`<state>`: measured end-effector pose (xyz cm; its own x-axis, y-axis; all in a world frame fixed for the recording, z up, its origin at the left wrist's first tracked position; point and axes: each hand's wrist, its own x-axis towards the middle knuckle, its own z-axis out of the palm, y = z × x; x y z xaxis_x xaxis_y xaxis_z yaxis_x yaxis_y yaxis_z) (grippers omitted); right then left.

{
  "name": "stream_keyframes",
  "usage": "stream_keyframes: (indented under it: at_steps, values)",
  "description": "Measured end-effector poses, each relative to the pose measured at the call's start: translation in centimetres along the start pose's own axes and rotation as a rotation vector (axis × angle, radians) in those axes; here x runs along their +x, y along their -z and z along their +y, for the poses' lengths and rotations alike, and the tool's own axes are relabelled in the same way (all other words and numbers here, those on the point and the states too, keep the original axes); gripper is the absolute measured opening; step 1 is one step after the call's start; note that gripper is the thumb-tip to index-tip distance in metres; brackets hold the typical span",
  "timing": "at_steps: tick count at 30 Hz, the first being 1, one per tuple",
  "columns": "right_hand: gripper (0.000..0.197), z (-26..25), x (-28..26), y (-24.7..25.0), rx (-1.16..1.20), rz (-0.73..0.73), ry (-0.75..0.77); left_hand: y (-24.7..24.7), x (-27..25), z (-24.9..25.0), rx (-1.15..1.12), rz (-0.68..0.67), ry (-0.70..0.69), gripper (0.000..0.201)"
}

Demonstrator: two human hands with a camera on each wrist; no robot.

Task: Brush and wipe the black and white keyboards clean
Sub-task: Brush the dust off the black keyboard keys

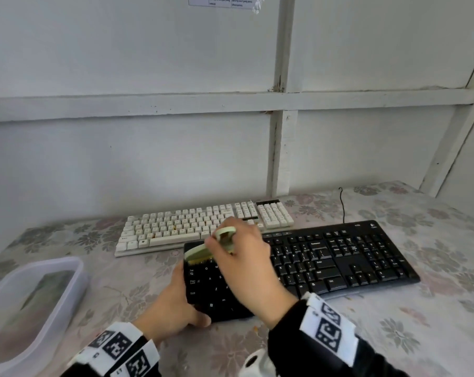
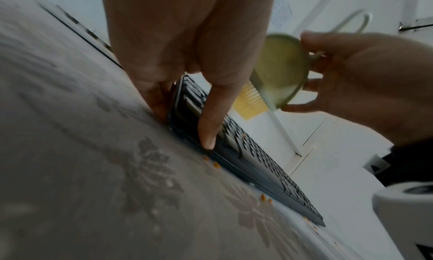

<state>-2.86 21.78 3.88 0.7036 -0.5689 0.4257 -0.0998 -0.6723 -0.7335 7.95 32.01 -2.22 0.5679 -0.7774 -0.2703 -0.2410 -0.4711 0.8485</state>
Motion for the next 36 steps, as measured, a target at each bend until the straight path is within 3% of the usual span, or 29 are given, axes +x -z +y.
stream_keyframes:
  at_steps: [5, 11, 16, 19, 24, 28, 31, 34, 36]
  values:
    - [0.01, -0.7, -0.4, -1.7, -0.098, -0.051, -0.108, 0.0, 0.3, -0.1, 0.002, 0.007, 0.022, 0.092]
    - [0.007, 0.7, -0.1, 1.4, -0.271, 0.104, -0.192, 0.2, 0.2, -0.5, -0.02, -0.027, -0.026, 0.114]
    - [0.015, 1.0, -0.8, 1.2, 0.096, 0.01, -0.113, 0.1, 0.2, -0.3, -0.051, -0.024, -0.02, 0.112]
    - [0.017, 2.2, -1.2, 1.7, 0.072, 0.02, -0.149, 0.1, 0.1, -0.3, -0.049, -0.033, -0.03, 0.108]
    - [0.015, 4.0, -0.6, 4.5, -0.066, 0.226, -0.197, 0.1, 0.3, -0.6, -0.064, -0.042, -0.016, 0.111]
    - [0.015, 3.6, -1.1, 5.5, 0.166, 0.135, -0.212, 0.1, 0.3, -0.6, -0.071, -0.045, -0.015, 0.114]
    - [0.012, 4.9, -1.5, 6.2, 0.052, 0.109, -0.213, 0.1, 0.2, -0.6, -0.056, -0.041, -0.02, 0.112]
    - [0.015, 6.3, -1.2, 7.5, -0.152, 0.237, -0.213, 0.1, 0.2, -0.6, -0.042, -0.039, -0.011, 0.109]
    - [0.022, 6.3, -1.1, 8.3, -0.138, 0.289, -0.192, 0.0, 0.3, -0.5, -0.043, -0.044, -0.006, 0.108]
